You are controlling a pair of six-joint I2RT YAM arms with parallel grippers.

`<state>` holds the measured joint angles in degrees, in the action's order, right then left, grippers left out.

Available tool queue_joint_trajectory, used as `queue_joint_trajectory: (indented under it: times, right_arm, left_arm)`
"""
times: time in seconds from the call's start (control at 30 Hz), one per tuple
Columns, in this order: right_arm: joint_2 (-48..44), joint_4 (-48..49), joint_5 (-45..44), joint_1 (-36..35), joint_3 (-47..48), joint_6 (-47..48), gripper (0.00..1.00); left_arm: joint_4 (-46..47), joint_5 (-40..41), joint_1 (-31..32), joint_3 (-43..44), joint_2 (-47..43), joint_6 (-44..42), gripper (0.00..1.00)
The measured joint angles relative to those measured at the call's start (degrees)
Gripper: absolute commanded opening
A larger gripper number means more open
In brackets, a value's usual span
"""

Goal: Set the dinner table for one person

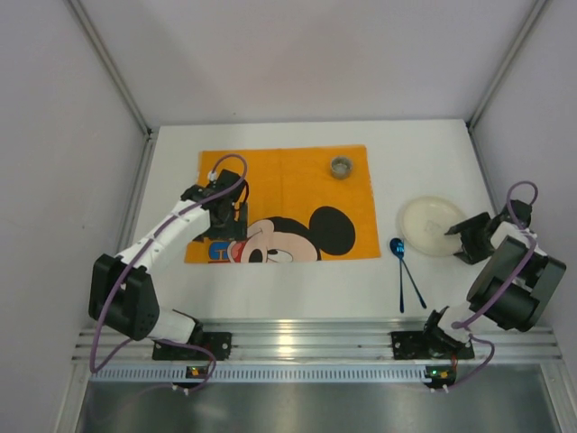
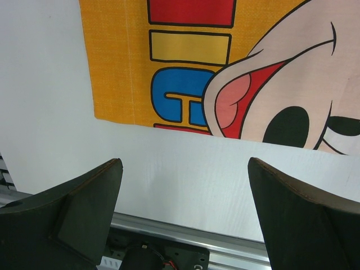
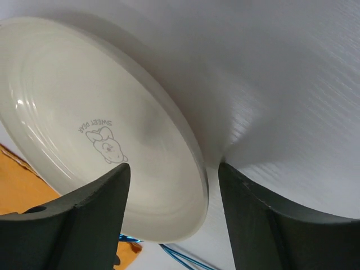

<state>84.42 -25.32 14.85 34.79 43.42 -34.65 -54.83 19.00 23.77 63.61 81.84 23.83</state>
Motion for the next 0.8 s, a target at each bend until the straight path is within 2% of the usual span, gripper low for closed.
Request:
queue_joint_trajectory:
  times: [0.03,0.07,0.13,0.17,0.23,0.37,0.5,0.67,0.8]
  right_arm:
    - [0.39,1.14,0.35,-0.20,-0.13,-0.04,0.59]
    - [0.68,2.08,0.61,-0.33,-0.26,-0.13,0.43]
    - [1.53,3.58,0.28,-0.85,-0.44,-0.11,0.29]
    - [2.14,4.04,0.74,-1.05,-0.57,-0.20,0.14]
    - [2.75,4.83,0.70,-2.16,-0.59,-0.44,0.01]
    - [2.89,2.73,-1.25,-5.55,1.79,-0.70,0.00]
    - [2.75,-5.01,-8.37,-12.76,12.70,-0.02,0.00]
    - [0.31,-8.59,-16.61,-27.19,29.81,-0.39,0.00]
    - [-1.09,-8.22,-18.69,-41.97,37.31,-2.38,0.00]
  left_arm:
    - [0.00,0.09,0.00,-0.15,-0.09,0.00,0.99]
    - [0.02,0.11,0.00,-0.35,-0.13,0.00,0.99]
    - [0.02,0.13,0.00,-0.63,-0.22,0.00,0.99]
    - [0.02,0.13,0.00,-0.68,-0.24,0.00,0.99]
    - [0.07,0.13,0.00,-0.70,-0.24,0.00,0.99]
    - [0.17,0.17,0.00,-0.68,-0.24,-0.02,0.99]
    - [0.09,0.74,0.00,-0.17,-0.24,0.00,0.99]
    - [-0.20,2.27,0.00,2.32,-0.46,0.11,0.99]
    - [-0.92,3.39,0.00,3.91,-2.14,1.09,0.99]
